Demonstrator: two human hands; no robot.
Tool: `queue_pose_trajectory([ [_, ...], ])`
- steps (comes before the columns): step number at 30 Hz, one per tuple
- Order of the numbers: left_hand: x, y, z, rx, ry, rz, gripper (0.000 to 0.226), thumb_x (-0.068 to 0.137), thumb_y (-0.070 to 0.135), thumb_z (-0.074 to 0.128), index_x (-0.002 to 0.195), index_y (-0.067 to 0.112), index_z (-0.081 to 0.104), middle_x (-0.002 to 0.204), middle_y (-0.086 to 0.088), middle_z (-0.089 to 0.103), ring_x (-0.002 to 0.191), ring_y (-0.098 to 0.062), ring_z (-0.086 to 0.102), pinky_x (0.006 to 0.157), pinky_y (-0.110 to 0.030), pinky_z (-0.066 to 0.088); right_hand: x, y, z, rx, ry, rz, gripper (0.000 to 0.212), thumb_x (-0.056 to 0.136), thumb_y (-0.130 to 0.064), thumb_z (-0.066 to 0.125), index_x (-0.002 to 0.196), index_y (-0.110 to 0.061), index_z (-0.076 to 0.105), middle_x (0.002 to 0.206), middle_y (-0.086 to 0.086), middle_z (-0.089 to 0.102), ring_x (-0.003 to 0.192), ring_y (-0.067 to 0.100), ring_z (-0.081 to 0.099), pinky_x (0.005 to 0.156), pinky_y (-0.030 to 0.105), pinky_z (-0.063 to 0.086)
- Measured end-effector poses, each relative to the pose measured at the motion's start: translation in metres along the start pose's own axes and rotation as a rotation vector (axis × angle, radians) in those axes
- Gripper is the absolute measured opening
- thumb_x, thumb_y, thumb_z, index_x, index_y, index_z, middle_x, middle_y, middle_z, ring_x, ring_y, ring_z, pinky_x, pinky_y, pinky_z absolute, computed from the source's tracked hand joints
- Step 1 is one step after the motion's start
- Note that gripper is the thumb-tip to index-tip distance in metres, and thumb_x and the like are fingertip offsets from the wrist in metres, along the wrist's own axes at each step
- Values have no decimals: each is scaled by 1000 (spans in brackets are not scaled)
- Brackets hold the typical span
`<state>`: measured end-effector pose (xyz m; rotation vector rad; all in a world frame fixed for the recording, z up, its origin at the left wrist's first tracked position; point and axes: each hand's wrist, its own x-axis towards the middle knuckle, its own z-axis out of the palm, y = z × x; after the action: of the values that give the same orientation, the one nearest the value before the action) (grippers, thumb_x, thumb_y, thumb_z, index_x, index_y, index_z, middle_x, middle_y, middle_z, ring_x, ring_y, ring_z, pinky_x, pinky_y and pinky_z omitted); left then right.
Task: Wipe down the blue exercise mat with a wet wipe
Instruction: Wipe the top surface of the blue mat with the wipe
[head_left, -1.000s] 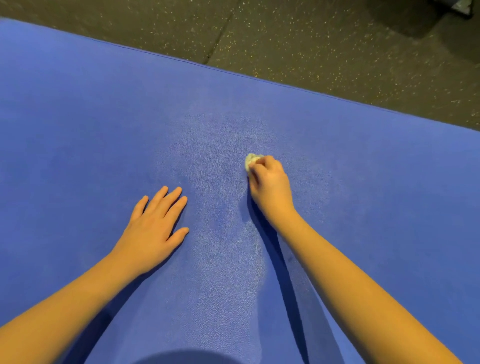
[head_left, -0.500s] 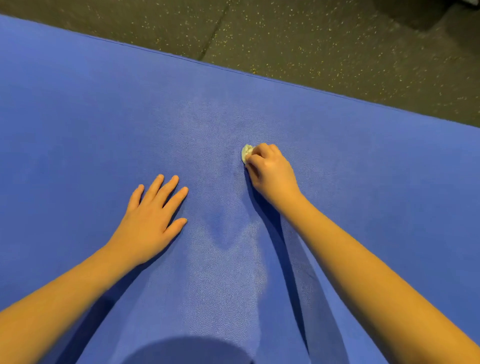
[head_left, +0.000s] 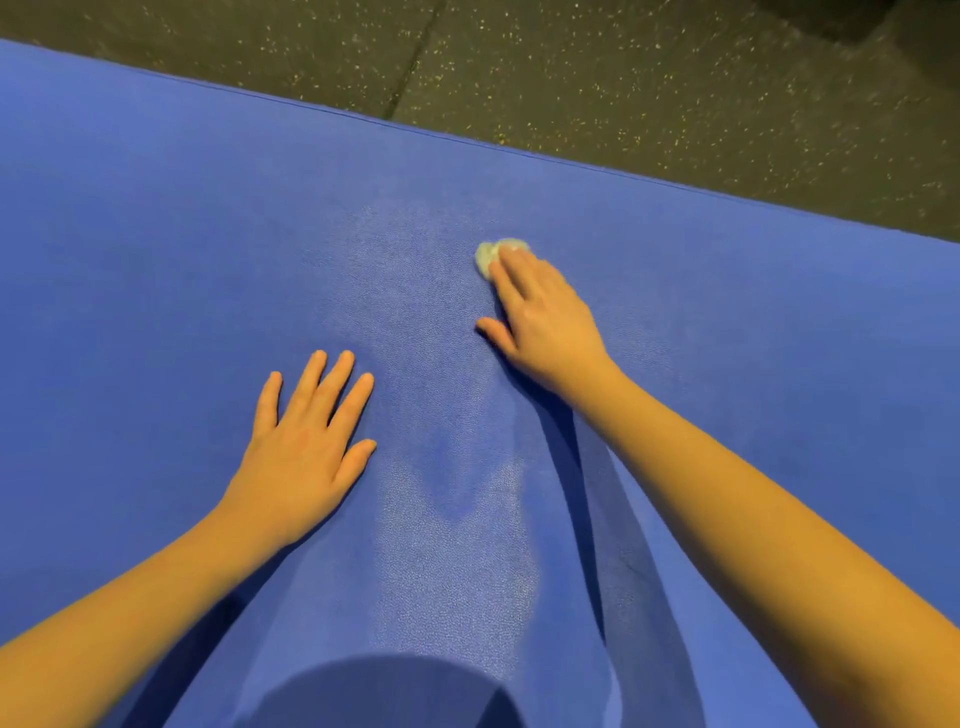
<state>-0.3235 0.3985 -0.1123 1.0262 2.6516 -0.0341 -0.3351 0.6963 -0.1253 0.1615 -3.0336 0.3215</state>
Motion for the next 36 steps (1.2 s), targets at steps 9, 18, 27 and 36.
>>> queue_pose_trajectory([
  [9, 1, 1, 0, 19, 14, -2, 70, 100, 51, 5, 146, 9, 37, 154, -13, 30, 144, -33, 21, 112, -55, 11, 66, 8, -1, 82, -132, 184, 77, 94, -46, 49, 150, -2, 19, 155, 14, 21, 145, 31, 14, 115, 40, 20],
  [18, 1, 1, -2, 36, 6, 4, 70, 100, 51, 5, 145, 9, 38, 154, -14, 32, 143, -33, 23, 111, -55, 13, 86, 38, -8, 132, -65, 513, 75, 95, -51, 38, 148, -2, 21, 153, 14, 23, 143, 26, 17, 115, 40, 20],
  [27, 2, 2, -1, 39, -4, -8, 70, 100, 50, 4, 144, 8, 38, 153, -14, 32, 143, -33, 24, 111, -56, 13, 59, 59, -17, -12, -21, 545, 64, 98, -44, 41, 144, 0, 30, 146, 14, 33, 136, 29, 28, 109, 40, 24],
  [36, 2, 4, -2, 44, -13, -15, 71, 100, 50, 5, 144, 7, 39, 153, -15, 32, 143, -34, 24, 110, -57, 15, 12, 46, -18, -17, -3, 421, 69, 88, -49, 27, 138, -3, 40, 139, 13, 42, 130, 32, 36, 99, 39, 30],
])
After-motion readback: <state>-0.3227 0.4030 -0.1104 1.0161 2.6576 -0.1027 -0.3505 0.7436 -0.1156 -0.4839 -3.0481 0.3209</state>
